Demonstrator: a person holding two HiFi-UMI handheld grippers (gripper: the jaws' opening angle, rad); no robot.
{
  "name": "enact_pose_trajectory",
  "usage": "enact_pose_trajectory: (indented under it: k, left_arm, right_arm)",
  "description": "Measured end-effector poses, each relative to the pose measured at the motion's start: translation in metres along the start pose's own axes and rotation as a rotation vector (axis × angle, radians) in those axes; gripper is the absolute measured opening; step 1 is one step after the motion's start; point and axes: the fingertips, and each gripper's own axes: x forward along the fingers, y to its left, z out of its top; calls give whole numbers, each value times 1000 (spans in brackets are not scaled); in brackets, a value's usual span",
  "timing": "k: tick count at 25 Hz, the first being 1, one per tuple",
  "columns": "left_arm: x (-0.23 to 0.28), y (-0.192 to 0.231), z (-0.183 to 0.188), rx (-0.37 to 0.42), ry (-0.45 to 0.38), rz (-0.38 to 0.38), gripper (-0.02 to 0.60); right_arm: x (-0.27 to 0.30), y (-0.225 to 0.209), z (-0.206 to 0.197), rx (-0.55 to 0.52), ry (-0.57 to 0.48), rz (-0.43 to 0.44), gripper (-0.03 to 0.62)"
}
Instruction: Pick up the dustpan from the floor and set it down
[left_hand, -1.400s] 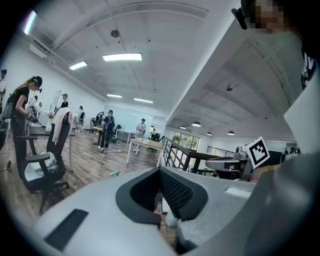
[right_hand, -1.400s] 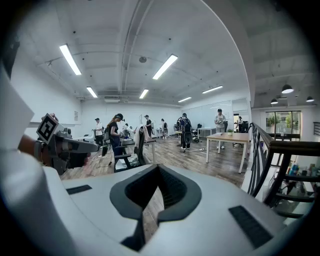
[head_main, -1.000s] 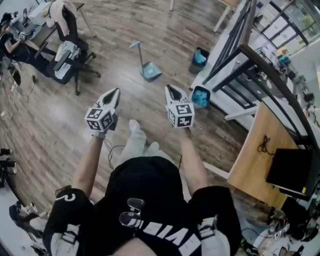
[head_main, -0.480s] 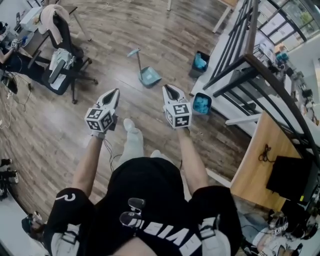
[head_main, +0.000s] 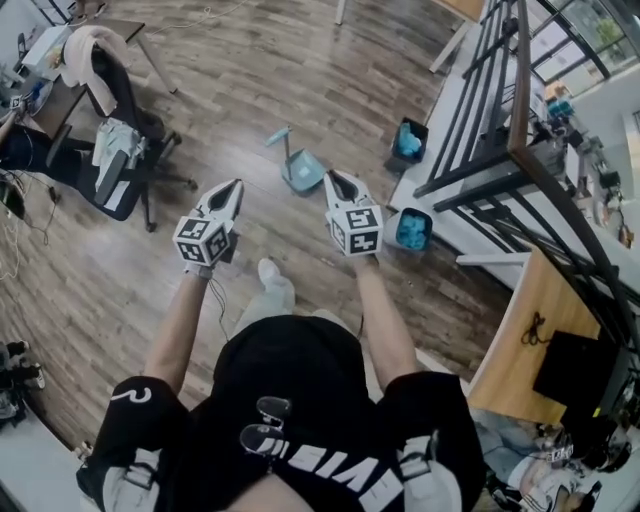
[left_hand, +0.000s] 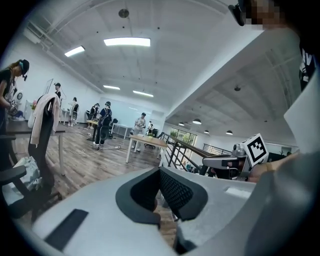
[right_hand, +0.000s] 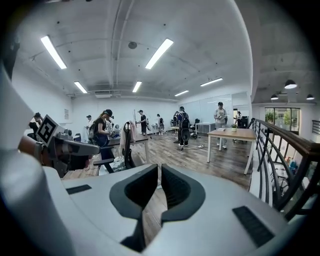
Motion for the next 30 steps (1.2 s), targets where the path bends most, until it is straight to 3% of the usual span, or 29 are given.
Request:
enact_pose_trajectory:
  k: [7, 15, 24, 30]
  left_arm:
    - [31, 57, 11, 19, 29, -7, -3]
    - [70, 92, 4, 7, 72, -4, -3]
    - [138, 145, -25, 1, 81, 14, -3]
    - [181, 175, -68, -19, 102, 20, -3]
  right_arm:
    - [71, 2, 8, 34, 13, -13, 6]
    - [141, -10, -16, 73, 55, 13, 101]
    - [242, -36, -85, 18, 119, 66, 140]
    - [311, -58, -158, 6, 175, 83, 143]
